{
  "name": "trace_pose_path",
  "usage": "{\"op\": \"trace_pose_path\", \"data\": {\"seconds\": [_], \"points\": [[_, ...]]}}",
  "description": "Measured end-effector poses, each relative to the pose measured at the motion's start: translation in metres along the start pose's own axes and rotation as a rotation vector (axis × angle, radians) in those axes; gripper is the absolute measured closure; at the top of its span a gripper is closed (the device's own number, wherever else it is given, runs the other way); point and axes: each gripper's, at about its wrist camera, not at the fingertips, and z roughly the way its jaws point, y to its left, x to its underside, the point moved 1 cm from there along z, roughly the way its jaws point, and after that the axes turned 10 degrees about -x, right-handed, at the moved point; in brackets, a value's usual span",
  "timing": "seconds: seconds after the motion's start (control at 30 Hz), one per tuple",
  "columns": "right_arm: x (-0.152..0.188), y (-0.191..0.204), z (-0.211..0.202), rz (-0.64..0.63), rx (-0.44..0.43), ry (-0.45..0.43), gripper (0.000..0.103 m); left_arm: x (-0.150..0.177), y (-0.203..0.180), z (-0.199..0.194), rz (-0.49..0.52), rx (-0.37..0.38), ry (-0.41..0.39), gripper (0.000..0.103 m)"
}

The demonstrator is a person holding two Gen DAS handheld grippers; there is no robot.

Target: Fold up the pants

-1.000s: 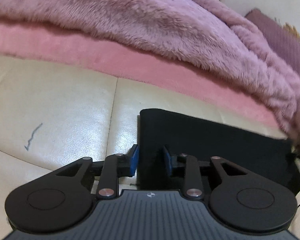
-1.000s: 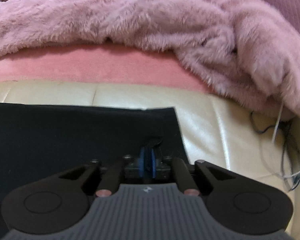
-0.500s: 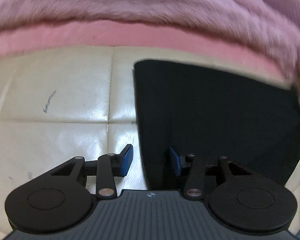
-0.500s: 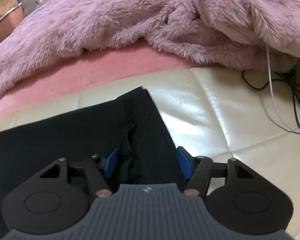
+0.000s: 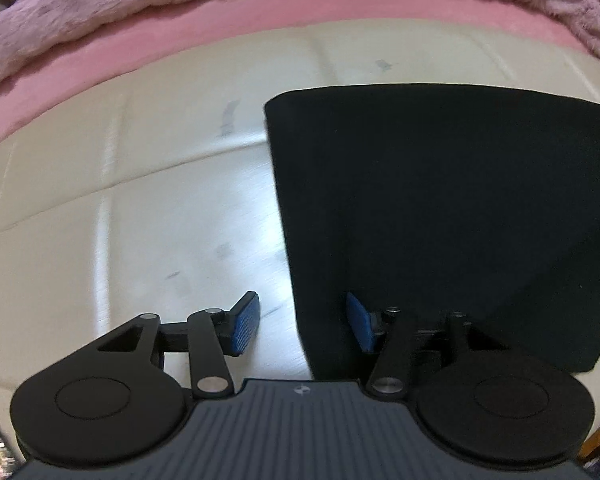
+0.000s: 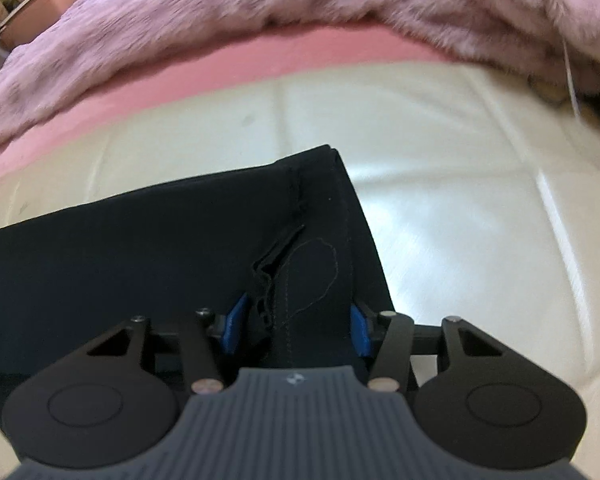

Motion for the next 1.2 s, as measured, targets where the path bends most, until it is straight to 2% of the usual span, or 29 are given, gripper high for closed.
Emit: {"op": "trace_pose_path", "data": {"seconds": [0.1, 0.17, 0.23, 0.27, 0.33, 0.4, 0.43, 0.5, 0.63, 0.73, 0.83, 0.93, 1.03, 1.13, 1.17, 1.2], "points": [[0.027, 0.018, -0.005, 0.02, -0.039, 0.012, 0.056, 0.009, 0.024, 0.001, -0.004, 0.006, 0.02, 0.043], [0.039, 0.027, -0.007, 0.02, -0.052, 0.011, 0.056, 0.011, 0.039, -0.001, -0.022, 0.041, 0.036, 0.044], [0.047, 0.033, -0.009, 0.015, -0.052, -0.002, 0.057, 0.013, 0.056, -0.01, -0.1, 0.084, 0.048, 0.061], [0.049, 0.035, -0.012, 0.011, -0.047, -0.014, 0.061, 0.015, 0.064, -0.014, -0.148, 0.117, 0.045, 0.063], [0.051, 0.039, -0.022, -0.004, -0.033, -0.065, 0.062, 0.025, 0.075, -0.026, -0.216, 0.209, 0.014, 0.072], [0.053, 0.046, -0.037, -0.045, -0.002, -0.136, 0.065, 0.033, 0.076, -0.034, -0.228, 0.262, -0.022, 0.078], [0.054, 0.049, -0.043, -0.07, 0.015, -0.158, 0.07, 0.035, 0.07, -0.033, -0.224, 0.263, -0.027, 0.083], [0.059, 0.059, -0.049, -0.131, 0.045, -0.199, 0.08, 0.042, 0.062, -0.03, -0.219, 0.248, -0.014, 0.085], [0.07, 0.067, -0.047, -0.225, 0.054, -0.197, 0.082, 0.057, 0.05, -0.017, -0.172, 0.202, 0.027, 0.087], [0.073, 0.057, -0.04, -0.21, 0.07, -0.159, 0.083, 0.066, 0.039, -0.017, -0.089, 0.141, 0.016, 0.083], [0.074, 0.043, -0.033, -0.165, 0.085, -0.144, 0.083, 0.067, 0.037, -0.018, -0.068, 0.117, 0.029, 0.082], [0.072, 0.027, -0.043, -0.085, 0.012, -0.154, 0.08, 0.065, 0.038, -0.029, -0.07, 0.13, 0.009, 0.082], [0.063, 0.007, -0.064, -0.009, -0.067, -0.176, 0.058, 0.059, 0.041, -0.047, -0.103, 0.202, -0.04, 0.082], [0.053, -0.02, -0.076, 0.107, -0.203, -0.162, 0.052, 0.044, 0.035, -0.058, -0.143, 0.259, -0.089, 0.082], [0.049, -0.029, -0.076, 0.151, -0.261, -0.15, 0.042, 0.036, 0.029, -0.058, -0.147, 0.269, -0.103, 0.082], [0.046, -0.04, -0.074, 0.195, -0.324, -0.133, 0.039, 0.029, 0.022, -0.058, -0.148, 0.279, -0.112, 0.082]]}}
